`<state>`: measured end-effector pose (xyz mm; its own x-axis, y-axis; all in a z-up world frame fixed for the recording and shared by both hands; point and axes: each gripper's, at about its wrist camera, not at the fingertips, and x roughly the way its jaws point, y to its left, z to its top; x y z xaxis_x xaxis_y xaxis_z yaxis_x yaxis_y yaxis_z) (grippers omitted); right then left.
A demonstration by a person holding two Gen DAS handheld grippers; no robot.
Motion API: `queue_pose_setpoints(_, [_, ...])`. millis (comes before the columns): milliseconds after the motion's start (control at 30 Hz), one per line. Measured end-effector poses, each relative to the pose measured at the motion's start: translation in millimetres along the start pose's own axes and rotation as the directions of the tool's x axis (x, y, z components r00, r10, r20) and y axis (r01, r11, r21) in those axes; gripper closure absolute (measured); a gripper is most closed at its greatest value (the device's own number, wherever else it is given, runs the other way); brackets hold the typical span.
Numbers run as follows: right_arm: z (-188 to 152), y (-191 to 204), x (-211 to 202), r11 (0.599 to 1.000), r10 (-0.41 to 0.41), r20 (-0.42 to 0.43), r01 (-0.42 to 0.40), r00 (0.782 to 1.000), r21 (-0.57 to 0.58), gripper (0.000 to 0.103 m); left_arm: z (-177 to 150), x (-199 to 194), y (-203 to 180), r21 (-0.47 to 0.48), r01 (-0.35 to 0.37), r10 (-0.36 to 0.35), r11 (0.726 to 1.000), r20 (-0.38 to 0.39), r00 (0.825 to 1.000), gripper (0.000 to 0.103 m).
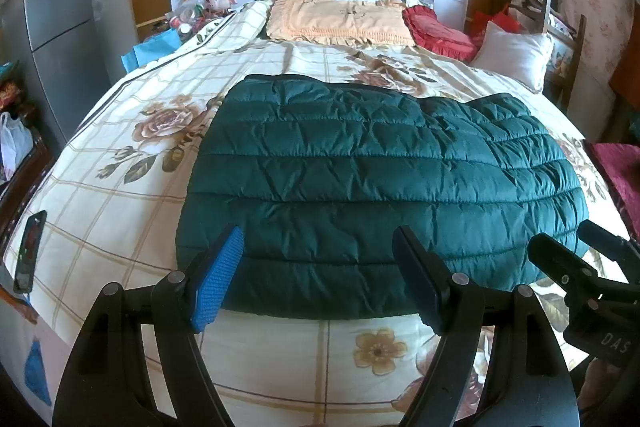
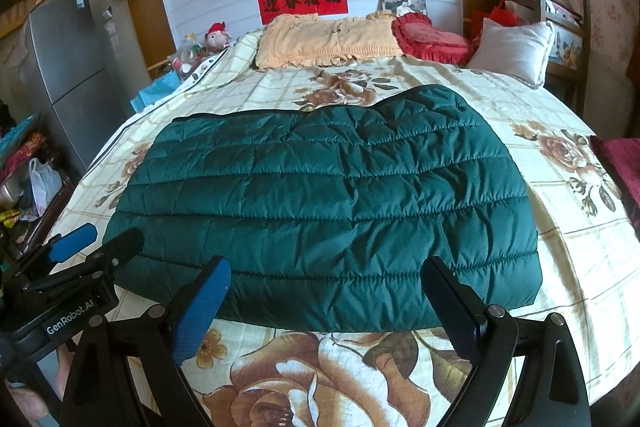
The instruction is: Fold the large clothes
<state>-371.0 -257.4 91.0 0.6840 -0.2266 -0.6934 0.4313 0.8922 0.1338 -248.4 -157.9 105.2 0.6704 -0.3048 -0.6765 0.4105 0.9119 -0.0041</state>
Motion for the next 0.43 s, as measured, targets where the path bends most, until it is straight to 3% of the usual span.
queue_pose_setpoints(433, [-2.9,-3.7,4.1,1.000,0.003,-0.008,-0.003,1.000,0.012,0.008,-2.5,2.4,-1.6,0.000,-0.003,0.003,1.000,0.005,1.000,0.025])
